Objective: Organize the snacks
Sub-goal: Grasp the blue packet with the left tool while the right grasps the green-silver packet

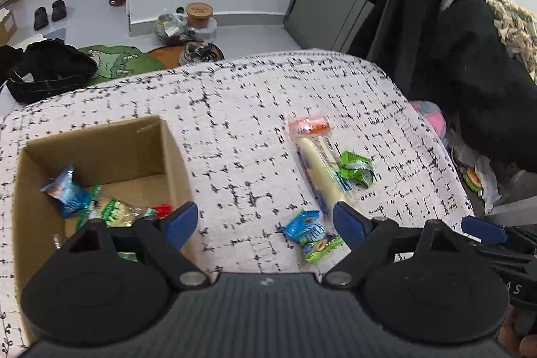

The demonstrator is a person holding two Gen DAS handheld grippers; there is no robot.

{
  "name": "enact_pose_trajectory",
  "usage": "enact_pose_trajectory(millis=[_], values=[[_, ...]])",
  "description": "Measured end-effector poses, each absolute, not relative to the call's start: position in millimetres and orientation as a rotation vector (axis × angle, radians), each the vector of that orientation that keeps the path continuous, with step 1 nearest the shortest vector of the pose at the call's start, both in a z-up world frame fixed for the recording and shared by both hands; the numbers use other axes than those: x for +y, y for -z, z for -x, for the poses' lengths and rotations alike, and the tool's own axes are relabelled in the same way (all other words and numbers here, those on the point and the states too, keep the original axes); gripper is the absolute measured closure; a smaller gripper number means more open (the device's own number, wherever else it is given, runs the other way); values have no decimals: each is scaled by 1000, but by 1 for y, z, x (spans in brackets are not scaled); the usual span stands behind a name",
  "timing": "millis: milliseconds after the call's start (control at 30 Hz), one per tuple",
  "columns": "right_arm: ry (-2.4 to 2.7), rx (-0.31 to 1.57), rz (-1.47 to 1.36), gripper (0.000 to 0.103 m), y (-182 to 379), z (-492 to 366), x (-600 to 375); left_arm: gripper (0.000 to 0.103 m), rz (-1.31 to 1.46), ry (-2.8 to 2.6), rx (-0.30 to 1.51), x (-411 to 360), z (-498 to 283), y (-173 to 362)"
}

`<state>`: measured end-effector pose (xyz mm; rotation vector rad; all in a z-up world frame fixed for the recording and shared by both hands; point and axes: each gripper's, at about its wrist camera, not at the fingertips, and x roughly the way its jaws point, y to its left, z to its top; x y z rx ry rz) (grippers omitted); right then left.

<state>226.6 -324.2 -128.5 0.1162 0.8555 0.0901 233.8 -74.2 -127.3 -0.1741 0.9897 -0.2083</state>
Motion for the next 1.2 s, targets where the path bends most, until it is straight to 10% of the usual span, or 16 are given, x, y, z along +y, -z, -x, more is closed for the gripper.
enact_pose_trajectory(millis=[867, 1133, 1200], values=[[-77, 911, -191, 32, 154, -246, -371, 29, 134, 241, 1146, -134, -266, 189], [-82, 920, -204, 32, 160, -254, -376, 44, 135, 238, 1205, -143, -274, 215], [-81, 924, -210, 32, 162, -256, -377, 63, 120, 249, 1191, -143, -272, 216]])
